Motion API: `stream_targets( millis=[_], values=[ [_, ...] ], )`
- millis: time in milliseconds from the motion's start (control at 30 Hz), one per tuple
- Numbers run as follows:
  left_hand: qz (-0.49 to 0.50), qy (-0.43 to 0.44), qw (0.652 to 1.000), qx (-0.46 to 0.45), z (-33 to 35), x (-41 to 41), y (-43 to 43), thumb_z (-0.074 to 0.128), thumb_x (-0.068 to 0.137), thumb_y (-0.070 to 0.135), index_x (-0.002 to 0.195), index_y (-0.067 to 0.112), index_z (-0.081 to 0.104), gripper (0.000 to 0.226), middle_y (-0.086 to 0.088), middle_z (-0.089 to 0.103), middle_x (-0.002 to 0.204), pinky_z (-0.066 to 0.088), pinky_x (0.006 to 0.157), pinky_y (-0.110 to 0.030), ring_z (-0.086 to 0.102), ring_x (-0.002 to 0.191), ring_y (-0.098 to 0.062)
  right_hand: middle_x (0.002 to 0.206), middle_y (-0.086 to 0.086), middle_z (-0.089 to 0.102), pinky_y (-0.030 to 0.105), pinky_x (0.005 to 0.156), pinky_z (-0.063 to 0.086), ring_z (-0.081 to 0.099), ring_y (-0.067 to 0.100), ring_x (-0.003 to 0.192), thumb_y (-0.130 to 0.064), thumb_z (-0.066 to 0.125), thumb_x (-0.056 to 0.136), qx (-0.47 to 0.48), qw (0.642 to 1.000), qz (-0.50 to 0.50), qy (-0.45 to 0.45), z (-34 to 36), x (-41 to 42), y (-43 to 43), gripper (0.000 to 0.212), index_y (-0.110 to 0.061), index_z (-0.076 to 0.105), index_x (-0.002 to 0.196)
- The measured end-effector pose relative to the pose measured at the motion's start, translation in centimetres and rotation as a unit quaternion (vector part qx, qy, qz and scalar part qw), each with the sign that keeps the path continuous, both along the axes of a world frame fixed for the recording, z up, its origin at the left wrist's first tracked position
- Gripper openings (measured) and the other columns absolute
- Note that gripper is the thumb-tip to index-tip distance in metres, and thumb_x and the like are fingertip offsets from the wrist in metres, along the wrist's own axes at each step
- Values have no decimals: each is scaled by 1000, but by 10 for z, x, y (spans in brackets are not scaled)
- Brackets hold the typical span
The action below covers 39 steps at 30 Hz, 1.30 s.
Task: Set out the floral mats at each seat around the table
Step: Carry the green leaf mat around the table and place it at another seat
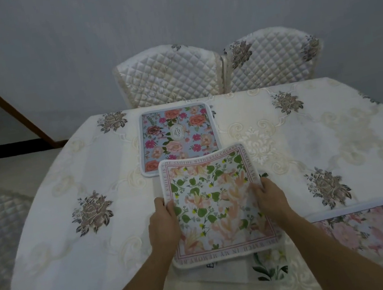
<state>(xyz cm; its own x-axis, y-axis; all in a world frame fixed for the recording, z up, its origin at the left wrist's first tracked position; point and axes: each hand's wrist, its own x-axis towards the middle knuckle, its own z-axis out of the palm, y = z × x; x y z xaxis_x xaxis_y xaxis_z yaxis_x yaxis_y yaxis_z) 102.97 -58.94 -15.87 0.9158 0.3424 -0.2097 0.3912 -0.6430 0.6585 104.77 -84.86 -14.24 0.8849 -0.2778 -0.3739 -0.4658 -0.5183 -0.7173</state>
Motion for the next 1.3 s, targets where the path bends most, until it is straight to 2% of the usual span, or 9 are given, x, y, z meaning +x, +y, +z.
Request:
stream_targets(
  millis=[167,367,467,700,867,1000,1067,1167,1300],
  values=[
    [-8,-61,997,-37,47,3,2,39,103,34,89,12,44,27,-5,62,74,52,56,-41,61,64,-24,75,7,59,35,56,46,58,23,64,-30,42,101,-18,996,-19,-87,40,-9,-3,27,-9,49,85],
    [-34,-121,992,-27,108,-10,6,42,102,36,75,13,39,35,0,49,62,28,45,-29,46,54,-14,68,0,52,31,52,37,47,17,57,-22,43,101,-7,980,-24,-197,96,-32,-13,21,-13,46,81],
    [-48,-154,986,-38,131,-19,4,44,102,33,78,18,41,29,5,49,63,29,45,-27,47,55,-9,68,4,48,33,54,35,43,20,57,-25,42,100,6,976,-42,-212,120,-43,-16,27,-10,41,79],
    [-22,-181,982,-53,149,-46,6,44,102,35,77,14,43,32,-4,55,65,33,46,-32,52,57,-20,73,9,56,34,54,40,53,24,62,-31,39,103,-22,968,-23,-247,143,-65,-16,32,-7,48,84],
    [32,-169,984,-38,145,-86,32,42,103,33,77,13,41,32,-2,50,62,29,47,-32,45,54,-18,79,6,61,31,54,42,60,22,71,-33,39,103,-8,974,28,-224,130,-72,9,31,-9,54,90],
    [92,-165,982,-20,138,-136,79,43,103,31,77,19,42,28,3,52,65,31,47,-30,49,56,-12,78,5,61,30,53,43,59,19,67,-32,39,103,4,976,101,-191,116,-80,65,29,-10,54,93],
    [135,-157,978,-11,133,-166,109,42,103,32,74,19,39,31,2,51,63,30,46,-31,48,55,-13,77,6,61,35,55,49,60,23,67,-31,40,103,20,970,141,-195,111,-86,102,27,-10,54,93],
    [211,-135,968,-1,129,-213,156,40,103,36,82,11,45,33,-5,56,69,40,54,-36,55,63,-21,75,9,58,34,54,43,56,25,64,-29,40,103,38,958,210,-194,106,-101,164,29,-6,53,91],
    [299,-132,945,0,129,-281,211,40,103,37,89,15,52,28,0,61,79,42,54,-30,59,70,-15,73,7,57,31,50,41,56,23,63,-31,39,103,45,933,306,-186,102,-128,244,32,-6,51,88]
  ],
)
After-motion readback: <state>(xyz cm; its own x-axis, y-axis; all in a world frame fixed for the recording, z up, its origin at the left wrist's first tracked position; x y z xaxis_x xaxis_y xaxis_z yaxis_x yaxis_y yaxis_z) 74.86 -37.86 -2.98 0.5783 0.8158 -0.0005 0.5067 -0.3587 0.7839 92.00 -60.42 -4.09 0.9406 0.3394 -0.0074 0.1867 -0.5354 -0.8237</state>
